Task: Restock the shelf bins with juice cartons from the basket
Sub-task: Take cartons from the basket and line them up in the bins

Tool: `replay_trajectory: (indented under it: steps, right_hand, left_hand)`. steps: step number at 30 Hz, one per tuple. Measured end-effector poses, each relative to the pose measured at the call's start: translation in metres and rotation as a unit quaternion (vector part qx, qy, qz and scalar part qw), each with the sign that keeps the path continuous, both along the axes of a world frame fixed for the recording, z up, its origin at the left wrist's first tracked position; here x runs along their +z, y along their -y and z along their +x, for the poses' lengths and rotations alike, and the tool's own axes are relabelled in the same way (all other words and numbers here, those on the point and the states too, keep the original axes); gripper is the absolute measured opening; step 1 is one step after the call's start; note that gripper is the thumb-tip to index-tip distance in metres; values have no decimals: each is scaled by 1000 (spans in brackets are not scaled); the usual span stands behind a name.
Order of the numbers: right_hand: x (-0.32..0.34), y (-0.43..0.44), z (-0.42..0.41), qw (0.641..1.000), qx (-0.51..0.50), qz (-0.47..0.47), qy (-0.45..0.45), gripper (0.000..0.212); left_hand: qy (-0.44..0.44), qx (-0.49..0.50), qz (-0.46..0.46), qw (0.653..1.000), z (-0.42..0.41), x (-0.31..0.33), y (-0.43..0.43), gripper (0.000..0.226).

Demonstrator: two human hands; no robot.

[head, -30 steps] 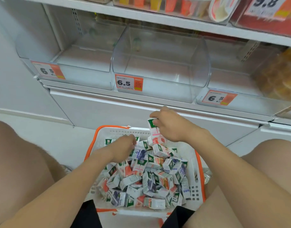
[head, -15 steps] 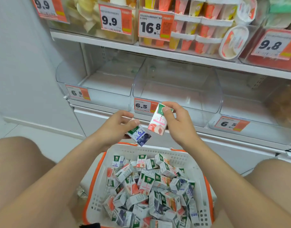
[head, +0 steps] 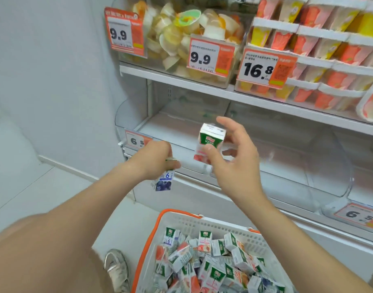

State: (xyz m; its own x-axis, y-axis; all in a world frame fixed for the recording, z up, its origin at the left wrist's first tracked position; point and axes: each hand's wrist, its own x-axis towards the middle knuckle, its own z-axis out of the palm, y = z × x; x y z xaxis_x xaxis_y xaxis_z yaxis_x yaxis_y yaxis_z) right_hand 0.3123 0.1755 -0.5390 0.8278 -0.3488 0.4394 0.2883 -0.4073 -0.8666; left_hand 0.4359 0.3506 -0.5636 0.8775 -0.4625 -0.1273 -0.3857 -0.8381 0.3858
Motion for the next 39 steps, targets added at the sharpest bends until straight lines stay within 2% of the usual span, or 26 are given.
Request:
replay_trajectory:
  steps: [3, 6, 9, 11, 13, 17, 20, 24, 26, 31, 36, 39]
  right_hand:
    - [-7, -25, 61, 990, 0, -141, 22, 59]
    - [-15, -50, 133, 980, 8, -196, 7, 47]
    - [-29, -71, 203, 968, 1, -213, -131, 26]
    - [-38, -85, 238, 947, 2, -241, -213, 22]
    - [-42, -103, 263, 939, 28, -238, -248, 20]
    - [-49, -125, 291, 921, 107, -199, -317, 25]
    - [-49, -123, 296, 911, 163, -150, -347, 21]
    - [-43, -104, 284, 876, 236, -131, -399, 25]
    - [-40, -96, 273, 880, 250, -138, -378, 29]
    - [-11, -61, 214, 915, 180, -295, -207, 34]
    - [8, -4, 102, 965, 117, -221, -83, 28]
    - [1, 34, 39, 973, 93, -175, -120, 24]
  left_hand:
    - [-38, -44, 131, 990, 15, -11, -10, 50]
    - [-88, -81, 205, 972, 19, -18, -19, 45]
    - [-125, -84, 214, 965, 31, -27, -32, 49]
    - [-121, -85, 214, 966, 38, -33, -40, 44]
    - [-113, -90, 217, 965, 44, -39, -47, 36]
    - [-112, -87, 218, 965, 51, -43, -52, 35]
    - [-111, -89, 220, 965, 55, -40, -51, 34]
    - [-109, -98, 205, 968, 50, -27, -39, 39]
    - [-109, -103, 197, 969, 45, -21, -33, 41]
    - [-85, -102, 170, 976, 27, -6, -14, 40]
    - [-42, -49, 32, 997, 1, 18, 12, 41]
    - [-28, -28, -47, 998, -14, 31, 36, 48]
